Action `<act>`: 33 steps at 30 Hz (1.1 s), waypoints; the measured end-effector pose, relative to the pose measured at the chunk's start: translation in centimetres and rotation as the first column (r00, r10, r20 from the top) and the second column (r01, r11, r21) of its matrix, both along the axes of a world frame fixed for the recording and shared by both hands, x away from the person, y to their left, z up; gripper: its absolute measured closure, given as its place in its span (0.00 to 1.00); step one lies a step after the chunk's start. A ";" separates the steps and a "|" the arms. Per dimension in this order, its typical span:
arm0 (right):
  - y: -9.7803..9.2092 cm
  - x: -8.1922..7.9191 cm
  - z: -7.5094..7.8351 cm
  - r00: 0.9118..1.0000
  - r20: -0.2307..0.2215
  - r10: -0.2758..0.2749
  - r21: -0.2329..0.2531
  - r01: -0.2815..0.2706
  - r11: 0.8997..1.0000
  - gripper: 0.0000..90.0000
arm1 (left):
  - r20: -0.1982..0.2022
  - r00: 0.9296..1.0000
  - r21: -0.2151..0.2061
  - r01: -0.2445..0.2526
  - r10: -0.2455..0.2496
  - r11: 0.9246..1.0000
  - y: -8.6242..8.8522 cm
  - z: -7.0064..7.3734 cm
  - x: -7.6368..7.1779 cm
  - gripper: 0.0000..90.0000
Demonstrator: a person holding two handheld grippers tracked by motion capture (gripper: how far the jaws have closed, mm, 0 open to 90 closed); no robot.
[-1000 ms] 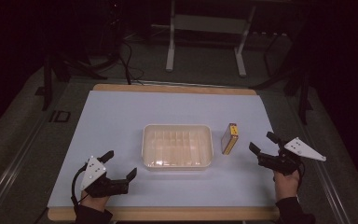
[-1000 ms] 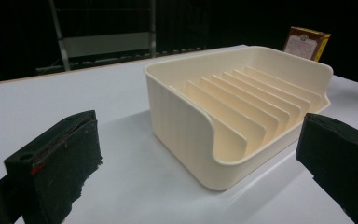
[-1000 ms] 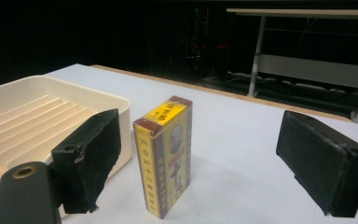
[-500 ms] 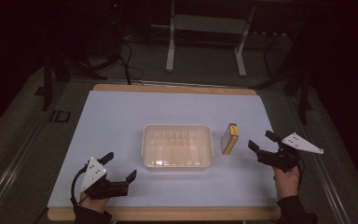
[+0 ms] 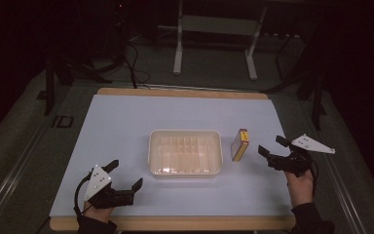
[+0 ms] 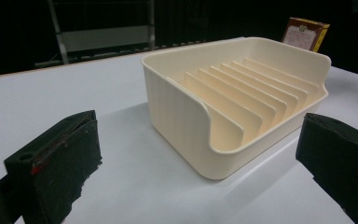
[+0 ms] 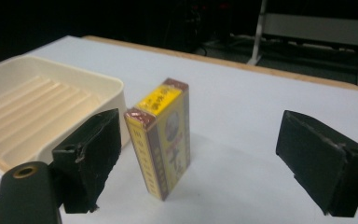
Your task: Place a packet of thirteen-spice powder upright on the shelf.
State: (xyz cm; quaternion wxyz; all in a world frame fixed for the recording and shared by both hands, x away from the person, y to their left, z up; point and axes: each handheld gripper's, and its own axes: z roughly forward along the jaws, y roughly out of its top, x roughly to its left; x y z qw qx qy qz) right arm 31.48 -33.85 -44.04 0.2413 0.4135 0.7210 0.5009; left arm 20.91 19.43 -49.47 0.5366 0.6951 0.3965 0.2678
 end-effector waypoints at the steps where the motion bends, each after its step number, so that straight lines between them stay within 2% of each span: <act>1: 0.0 0.0 0.0 1.000 -0.003 -0.002 -0.007 0.002 1.000 0.15 | 0.000 1.000 0.000 0.000 0.000 1.000 0.0 0.0 0.0 0.00; 6: 0.0 0.3 -0.1 0.998 -0.064 -0.004 -0.044 0.001 0.999 0.15 | -0.004 1.000 0.003 0.001 -0.001 1.000 0.0 0.0 0.1 0.00; 12: 0.2 0.8 0.0 0.989 -0.148 0.011 -0.109 -0.028 0.994 0.15 | -0.005 1.000 0.003 0.002 -0.002 1.000 0.0 0.0 0.1 0.00; 16: 0.5 1.0 0.2 0.987 -0.157 0.014 -0.158 -0.039 0.987 0.15 | -0.004 1.000 0.001 0.001 -0.001 1.000 0.0 0.0 0.1 0.00; 18: 0.6 1.0 0.3 0.988 -0.156 0.015 -0.166 -0.042 0.985 0.15 | -0.005 1.000 0.001 0.002 -0.002 1.000 0.0 0.0 0.1 0.00; 20: 0.9 1.1 0.6 0.989 -0.149 0.019 -0.197 -0.049 0.979 0.15 | -0.007 1.000 0.004 0.005 -0.005 1.000 0.0 0.0 0.1 0.00; 25: 1.2 1.3 1.5 0.985 -0.169 0.030 -0.246 -0.072 0.967 0.16 | -0.010 1.000 0.003 0.006 -0.006 1.000 0.0 0.0 0.1 0.00; 29: 1.3 1.5 2.0 0.980 -0.195 0.051 -0.282 -0.106 0.954 0.16 | -0.013 1.000 0.004 0.007 -0.007 1.000 0.0 0.0 0.1 0.00; 33: 1.5 1.8 2.2 0.969 -0.238 0.060 -0.310 -0.134 0.941 0.16 | -0.013 1.000 0.004 0.007 -0.007 1.000 0.0 0.0 0.1 0.00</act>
